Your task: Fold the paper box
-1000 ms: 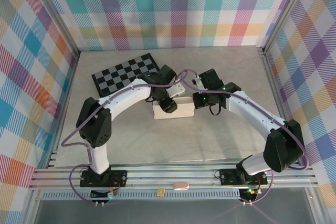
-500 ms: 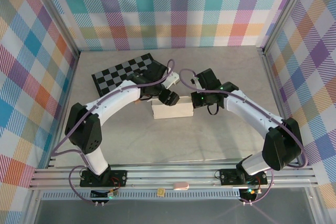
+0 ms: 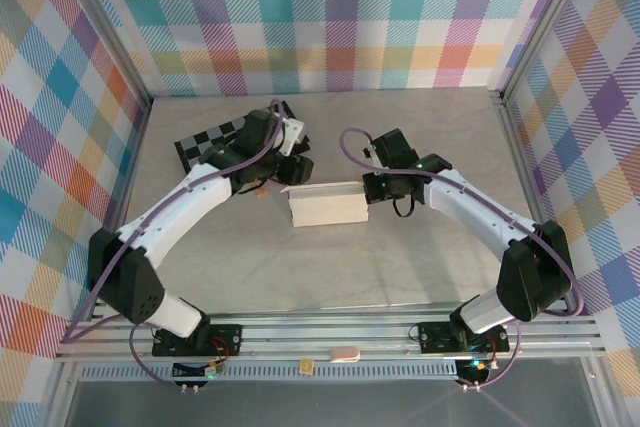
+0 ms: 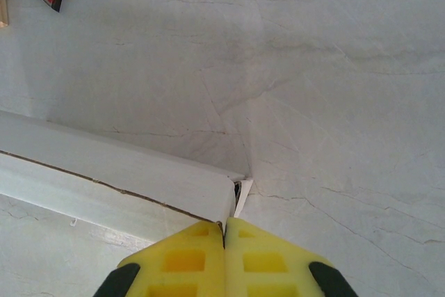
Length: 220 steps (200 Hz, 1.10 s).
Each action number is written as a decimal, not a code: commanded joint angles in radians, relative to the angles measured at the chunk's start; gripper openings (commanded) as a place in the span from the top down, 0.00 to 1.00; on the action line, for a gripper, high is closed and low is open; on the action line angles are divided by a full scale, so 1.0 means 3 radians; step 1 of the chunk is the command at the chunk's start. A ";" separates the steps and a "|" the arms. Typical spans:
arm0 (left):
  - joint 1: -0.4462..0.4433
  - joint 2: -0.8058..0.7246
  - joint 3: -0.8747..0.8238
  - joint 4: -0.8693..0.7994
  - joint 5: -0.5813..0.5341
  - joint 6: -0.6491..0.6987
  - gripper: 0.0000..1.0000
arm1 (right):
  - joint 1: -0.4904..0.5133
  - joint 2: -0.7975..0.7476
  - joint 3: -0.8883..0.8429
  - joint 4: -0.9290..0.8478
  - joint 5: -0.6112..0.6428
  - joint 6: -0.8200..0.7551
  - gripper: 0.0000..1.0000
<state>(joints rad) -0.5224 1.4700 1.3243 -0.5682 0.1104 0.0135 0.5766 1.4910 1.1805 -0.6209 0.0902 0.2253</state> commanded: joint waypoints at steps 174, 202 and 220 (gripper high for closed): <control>0.0264 0.0389 0.0267 -0.1030 0.0220 0.0326 0.58 | 0.0036 0.0184 0.0010 -0.0377 -0.0049 0.0026 1.00; 0.0266 0.0452 0.0299 -0.1066 0.0313 0.0364 0.69 | 0.0039 0.0189 0.0007 -0.0370 -0.0048 0.0031 1.00; 0.0265 0.0487 0.0315 -0.1082 0.0395 0.0364 0.76 | 0.0036 0.0194 0.0007 -0.0370 -0.0044 0.0026 1.00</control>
<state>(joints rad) -0.4480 1.5955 1.3880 -0.8631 0.1913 0.1051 0.5766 1.5047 1.1957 -0.6289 0.0967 0.2249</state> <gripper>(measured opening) 0.282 0.042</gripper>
